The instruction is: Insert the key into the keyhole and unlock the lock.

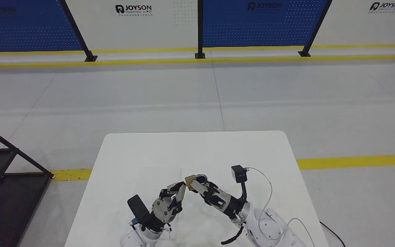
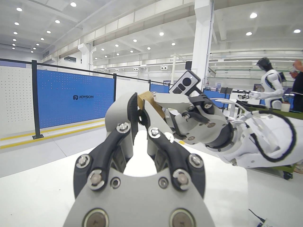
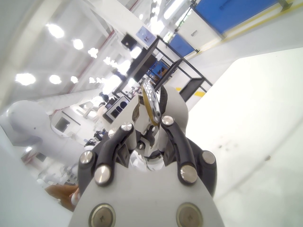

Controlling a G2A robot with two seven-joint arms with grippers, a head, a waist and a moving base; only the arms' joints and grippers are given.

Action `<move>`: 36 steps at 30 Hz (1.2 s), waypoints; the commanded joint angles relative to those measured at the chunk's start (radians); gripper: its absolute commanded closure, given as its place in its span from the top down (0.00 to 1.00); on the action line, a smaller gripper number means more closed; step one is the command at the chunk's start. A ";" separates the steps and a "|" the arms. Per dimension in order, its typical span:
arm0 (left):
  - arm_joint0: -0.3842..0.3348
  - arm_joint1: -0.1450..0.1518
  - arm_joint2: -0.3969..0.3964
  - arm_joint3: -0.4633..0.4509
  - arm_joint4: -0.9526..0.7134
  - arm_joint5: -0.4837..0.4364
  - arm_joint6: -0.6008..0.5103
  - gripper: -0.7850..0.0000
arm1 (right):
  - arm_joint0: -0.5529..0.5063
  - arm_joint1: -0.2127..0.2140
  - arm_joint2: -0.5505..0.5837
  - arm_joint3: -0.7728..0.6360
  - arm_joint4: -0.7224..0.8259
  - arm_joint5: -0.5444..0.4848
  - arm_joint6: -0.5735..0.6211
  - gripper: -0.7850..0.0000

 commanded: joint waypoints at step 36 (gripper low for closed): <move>0.082 0.044 -0.059 -0.087 -0.478 -0.412 -0.364 0.21 | -0.002 0.007 0.005 0.000 0.012 0.000 -0.016 0.00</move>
